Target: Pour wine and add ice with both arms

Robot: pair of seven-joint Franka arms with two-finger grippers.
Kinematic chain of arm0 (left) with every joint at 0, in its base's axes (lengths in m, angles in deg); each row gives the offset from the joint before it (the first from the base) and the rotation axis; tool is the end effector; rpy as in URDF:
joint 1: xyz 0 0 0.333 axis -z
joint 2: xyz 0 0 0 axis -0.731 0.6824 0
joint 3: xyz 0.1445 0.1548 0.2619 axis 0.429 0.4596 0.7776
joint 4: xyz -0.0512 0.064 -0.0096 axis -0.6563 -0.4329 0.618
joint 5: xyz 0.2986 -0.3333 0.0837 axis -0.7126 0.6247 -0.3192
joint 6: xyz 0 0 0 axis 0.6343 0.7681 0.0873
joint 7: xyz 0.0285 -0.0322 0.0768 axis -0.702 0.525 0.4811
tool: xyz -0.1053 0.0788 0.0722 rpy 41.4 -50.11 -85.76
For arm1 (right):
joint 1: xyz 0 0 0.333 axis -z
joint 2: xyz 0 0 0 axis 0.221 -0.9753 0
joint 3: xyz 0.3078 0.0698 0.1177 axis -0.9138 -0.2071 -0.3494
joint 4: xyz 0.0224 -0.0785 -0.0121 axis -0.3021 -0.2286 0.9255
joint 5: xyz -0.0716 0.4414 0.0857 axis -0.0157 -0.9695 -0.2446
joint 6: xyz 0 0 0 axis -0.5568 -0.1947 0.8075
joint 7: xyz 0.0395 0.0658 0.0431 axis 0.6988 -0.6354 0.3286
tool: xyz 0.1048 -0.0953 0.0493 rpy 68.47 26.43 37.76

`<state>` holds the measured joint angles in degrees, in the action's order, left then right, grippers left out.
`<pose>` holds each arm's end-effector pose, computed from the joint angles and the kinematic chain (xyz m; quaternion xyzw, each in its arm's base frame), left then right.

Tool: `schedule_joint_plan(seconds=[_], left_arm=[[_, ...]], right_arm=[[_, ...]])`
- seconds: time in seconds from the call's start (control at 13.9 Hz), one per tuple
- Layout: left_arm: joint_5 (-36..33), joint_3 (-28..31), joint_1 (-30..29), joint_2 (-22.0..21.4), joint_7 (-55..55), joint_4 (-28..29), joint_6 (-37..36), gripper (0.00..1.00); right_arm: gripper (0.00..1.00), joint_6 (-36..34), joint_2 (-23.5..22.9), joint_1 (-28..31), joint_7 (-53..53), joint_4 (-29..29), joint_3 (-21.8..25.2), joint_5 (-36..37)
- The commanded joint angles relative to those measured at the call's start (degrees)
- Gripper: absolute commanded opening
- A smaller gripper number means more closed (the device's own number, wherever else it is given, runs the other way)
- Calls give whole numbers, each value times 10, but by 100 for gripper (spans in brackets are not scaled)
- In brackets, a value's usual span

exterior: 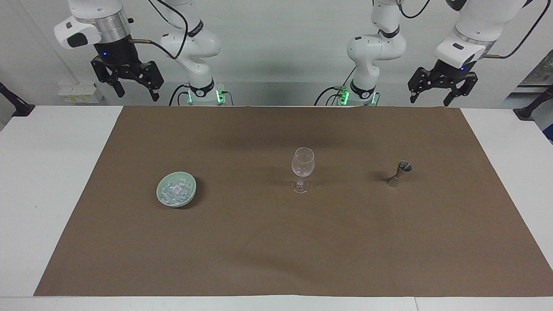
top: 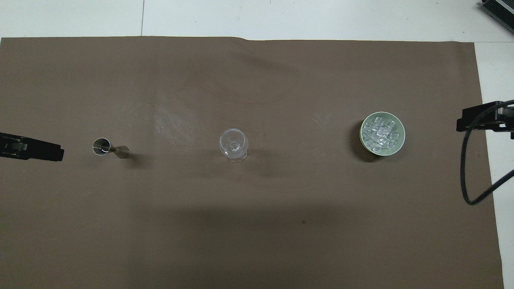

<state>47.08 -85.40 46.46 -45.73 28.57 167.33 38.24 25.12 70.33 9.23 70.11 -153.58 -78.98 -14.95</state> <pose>0.5675 -0.0612 0.6396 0.9955 -0.0950 -0.0023 0.0033 0.6015 0.0120 0.6829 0.9962 -0.0822 0.0288 0.0080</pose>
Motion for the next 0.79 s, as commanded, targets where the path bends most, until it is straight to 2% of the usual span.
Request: schedule_joint_plan(seconds=[0.0,0.5,0.72], left_arm=[[-10,7,9,0,0,-4,1,100],[10,11,6,-3,-6,-3,1,100],[15,12,8,-2,-50,3,3,100]], right_arm=[[100,9,3,6,-7,-7,-1,-16],[100,9,3,6,-7,-7,-1,-16],[100,9,3,6,-7,-7,-1,-16]])
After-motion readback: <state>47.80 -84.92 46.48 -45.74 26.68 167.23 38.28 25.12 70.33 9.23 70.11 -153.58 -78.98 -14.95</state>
